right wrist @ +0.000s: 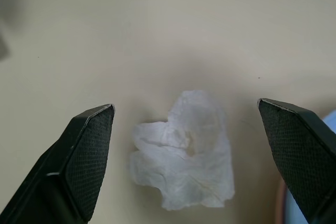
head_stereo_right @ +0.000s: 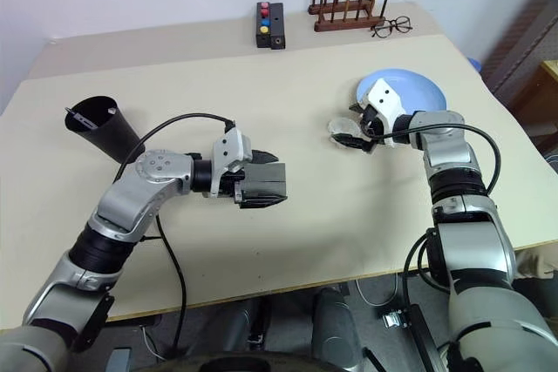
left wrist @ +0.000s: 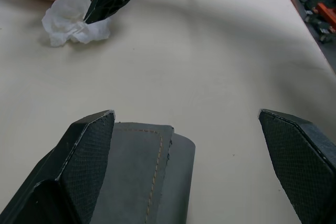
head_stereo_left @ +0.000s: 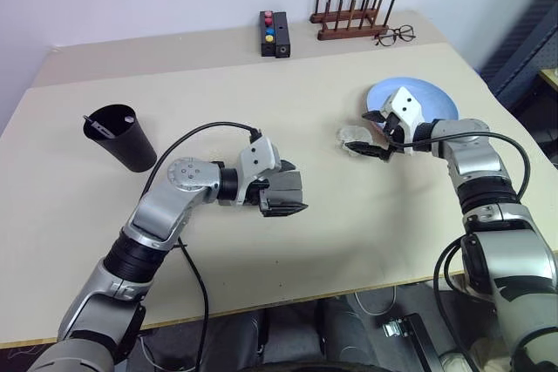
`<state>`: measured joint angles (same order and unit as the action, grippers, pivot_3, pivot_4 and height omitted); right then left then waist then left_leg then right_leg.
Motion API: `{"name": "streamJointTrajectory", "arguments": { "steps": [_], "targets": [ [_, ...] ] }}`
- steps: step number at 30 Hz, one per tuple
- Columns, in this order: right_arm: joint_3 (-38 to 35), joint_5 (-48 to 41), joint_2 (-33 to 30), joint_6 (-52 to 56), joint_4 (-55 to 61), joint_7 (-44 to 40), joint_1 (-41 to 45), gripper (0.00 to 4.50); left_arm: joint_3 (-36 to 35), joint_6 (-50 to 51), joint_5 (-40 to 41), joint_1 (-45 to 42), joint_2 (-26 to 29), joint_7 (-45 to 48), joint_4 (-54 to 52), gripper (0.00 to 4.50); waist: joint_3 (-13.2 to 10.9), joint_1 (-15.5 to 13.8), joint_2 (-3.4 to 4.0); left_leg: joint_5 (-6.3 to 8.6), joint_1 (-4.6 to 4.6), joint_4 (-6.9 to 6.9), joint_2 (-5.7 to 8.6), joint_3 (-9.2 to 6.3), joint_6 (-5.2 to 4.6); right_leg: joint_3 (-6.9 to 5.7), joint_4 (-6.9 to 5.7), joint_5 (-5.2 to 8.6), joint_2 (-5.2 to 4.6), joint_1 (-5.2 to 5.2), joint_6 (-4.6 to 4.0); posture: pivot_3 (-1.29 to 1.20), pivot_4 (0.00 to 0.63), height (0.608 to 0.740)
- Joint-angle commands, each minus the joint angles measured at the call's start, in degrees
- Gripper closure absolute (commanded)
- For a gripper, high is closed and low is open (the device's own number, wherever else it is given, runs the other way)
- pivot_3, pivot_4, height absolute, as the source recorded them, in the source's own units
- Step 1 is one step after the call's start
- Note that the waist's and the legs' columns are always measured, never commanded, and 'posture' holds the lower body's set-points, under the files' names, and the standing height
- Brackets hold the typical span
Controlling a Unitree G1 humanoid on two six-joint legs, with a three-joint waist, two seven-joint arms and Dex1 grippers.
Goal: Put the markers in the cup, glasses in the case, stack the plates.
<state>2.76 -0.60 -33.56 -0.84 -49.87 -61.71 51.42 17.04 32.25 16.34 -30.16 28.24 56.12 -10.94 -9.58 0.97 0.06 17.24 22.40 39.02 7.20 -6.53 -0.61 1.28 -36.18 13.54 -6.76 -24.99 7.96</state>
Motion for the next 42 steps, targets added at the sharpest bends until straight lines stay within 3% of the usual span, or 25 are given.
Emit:
{"name": "streamJointTrajectory", "arguments": {
  "steps": [1, 2, 5, 12, 19, 25, 33, 42],
  "targets": [
    [0.16, 0.49, 0.36, -0.7, -0.79, 1.01, 0.34, 0.06, -1.77, 0.35, 0.93, 0.28, 0.67, -0.53, -2.9, 0.0, 0.0, -0.1, 0.0, 0.0, 0.0, 0.0, 0.0, 0.0, 0.0, 0.0, 0.0, 0.0, 0.0, 0.0, 0.0, 0.0, 0.15, 0.74],
    [0.24, 0.56, 0.45, -0.79, -1.34, 1.2, 0.52, 0.06, -1.84, 0.45, 0.93, 0.34, 0.78, -0.65, -3.0, 0.0, 0.0, -0.13, 0.0, 0.0, 0.0, 0.0, 0.0, 0.0, 0.0, 0.0, 0.0, 0.0, 0.0, 0.0, 0.0, 0.0, 0.15, 0.74],
    [0.61, 1.11, 0.56, -1.17, -3.03, 1.72, 1.04, 0.9, -2.04, 0.83, 1.1, 0.58, 1.16, -1.02, -3.55, 0.0, 0.0, -0.12, 0.0, 0.0, 0.0, 0.01, 0.0, 0.0, 0.0, 0.0, 0.0, 0.0, 0.0, 0.01, 0.0, 0.0, 0.15, 0.74],
    [1.21, 2.05, 0.74, -2.21, -4.77, 1.94, 1.26, 4.44, -2.36, 2.11, 1.66, 1.16, 1.84, -2.11, -5.8, 0.0, 0.0, -0.03, 0.0, 0.0, 0.0, 0.0, 0.0, 0.0, 0.0, 0.0, 0.0, 0.0, 0.0, 0.0, 0.0, 0.0, 0.15, 0.74],
    [0.52, 1.77, -0.06, -3.57, -2.8, 2.7, 1.7, 4.44, -2.58, 2.1, 1.69, 1.11, 2.03, -2.38, -5.53, 0.0, 0.0, -0.03, 0.0, 0.0, 0.0, 0.0, 0.0, 0.0, 0.0, 0.0, 0.0, 0.0, 0.0, 0.0, 0.0, 0.0, 0.15, 0.74],
    [-4.5, -2.83, -2.34, -2.83, -0.13, 3.03, 7.04, 4.44, -2.37, 1.56, 1.57, 0.36, 0.96, -2.65, -4.26, 0.0, -0.02, -0.06, 0.03, 0.0, 0.0, 0.0, 0.0, 0.01, 0.0, 0.0, 0.0, 0.0, 0.0, -0.01, 0.0, 0.0, 0.15, 0.74],
    [-5.89, 1.57, -7.76, -9.18, -12.36, 16.17, 16.06, 4.44, -2.03, 0.92, 1.12, -0.65, 0.12, -2.45, -3.11, 0.0, -0.01, -0.32, 0.01, 0.0, 0.0, -0.03, 0.01, 0.0, 0.0, -0.01, 0.04, 0.0, 0.0, 0.02, 0.0, 0.0, 0.15, 0.74],
    [-5.13, 5.97, -9.37, -11.91, -22.29, 25.59, 16.04, 4.44, -2.37, 1.34, 0.88, -0.23, 0.27, -3.06, -3.73, 0.0, -0.03, 0.23, 0.06, 0.0, 0.0, -0.14, -0.01, 0.09, 0.01, 0.06, 0.01, 0.0, 0.0, -0.08, -0.01, 0.0, 0.15, 0.74]
  ]
}}
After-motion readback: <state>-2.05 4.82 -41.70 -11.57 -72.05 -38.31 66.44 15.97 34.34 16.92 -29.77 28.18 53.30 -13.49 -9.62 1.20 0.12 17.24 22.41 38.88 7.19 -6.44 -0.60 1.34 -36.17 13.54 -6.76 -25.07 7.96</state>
